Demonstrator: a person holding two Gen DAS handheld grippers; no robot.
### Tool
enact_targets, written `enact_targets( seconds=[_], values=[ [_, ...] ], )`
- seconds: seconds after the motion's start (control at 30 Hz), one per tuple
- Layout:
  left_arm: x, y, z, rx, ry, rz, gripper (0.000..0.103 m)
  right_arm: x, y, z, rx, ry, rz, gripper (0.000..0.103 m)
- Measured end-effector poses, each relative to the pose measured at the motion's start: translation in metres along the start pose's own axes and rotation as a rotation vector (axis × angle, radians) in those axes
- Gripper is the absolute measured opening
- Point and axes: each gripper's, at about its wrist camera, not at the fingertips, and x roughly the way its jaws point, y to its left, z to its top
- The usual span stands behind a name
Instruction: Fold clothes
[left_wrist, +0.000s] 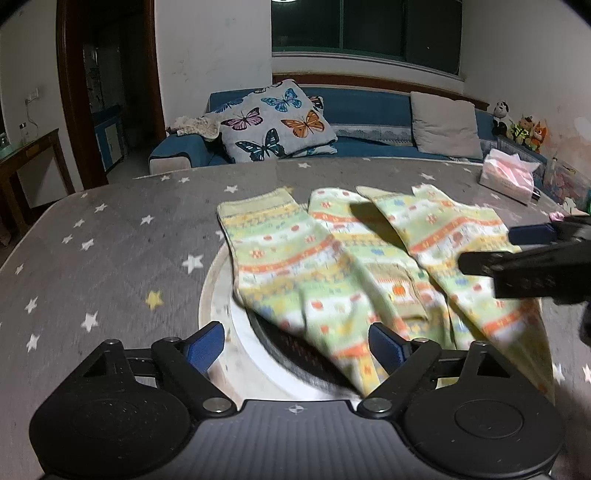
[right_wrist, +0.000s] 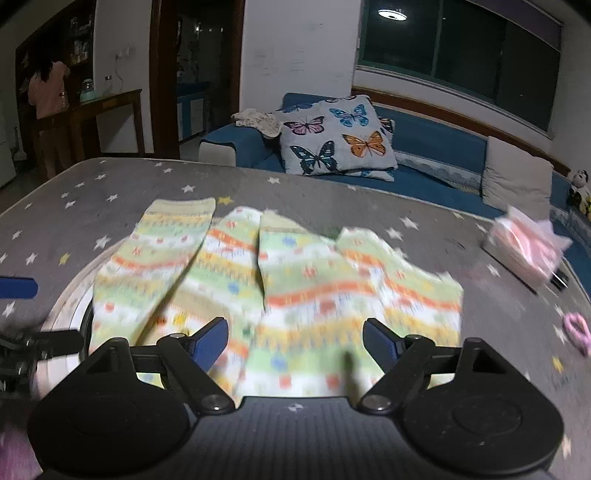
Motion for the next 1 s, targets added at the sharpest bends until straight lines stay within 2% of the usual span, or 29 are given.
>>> enact_targets(
  seconds=[0.23,0.33,0.43,0.5,0.53,0.57,0.67,0.8,1.0],
  values=[
    [0.025,0.007,0.031,-0.018,-0.001,-0.020,0.082,0.054,0.010,0.035,-0.057,0.008,-0.004,0.075],
    [0.040,0.009,0.043,-0.029,0.001,-0.026,0.082,0.074,0.016,0.037,-0.094,0.024,-0.018,0.066],
    [0.058,0.008,0.057,-0.032,0.005,-0.025,0.082,0.091,0.018,0.036,-0.139,0.042,-0.056,0.052],
    [0.071,0.007,0.067,-0.035,0.004,-0.024,0.082,0.096,0.014,0.034,-0.141,0.047,-0.074,0.033],
    [0.079,0.006,0.072,-0.036,0.003,-0.023,0.082,0.096,0.011,0.034,-0.135,0.048,-0.079,0.027],
    [0.086,0.005,0.076,-0.038,0.003,-0.018,0.081,0.096,0.008,0.033,-0.128,0.047,-0.084,0.018],
    [0.107,0.007,0.088,-0.051,0.004,0.003,0.080,0.083,-0.008,0.033,-0.095,0.029,-0.090,0.006],
    [0.136,0.016,0.106,-0.105,0.021,0.049,0.073,0.053,-0.035,0.031,-0.054,-0.012,-0.108,0.004],
    [0.165,0.021,0.125,-0.130,0.037,0.080,0.072,-0.003,-0.087,0.020,0.079,-0.067,-0.132,0.004]
  ],
)
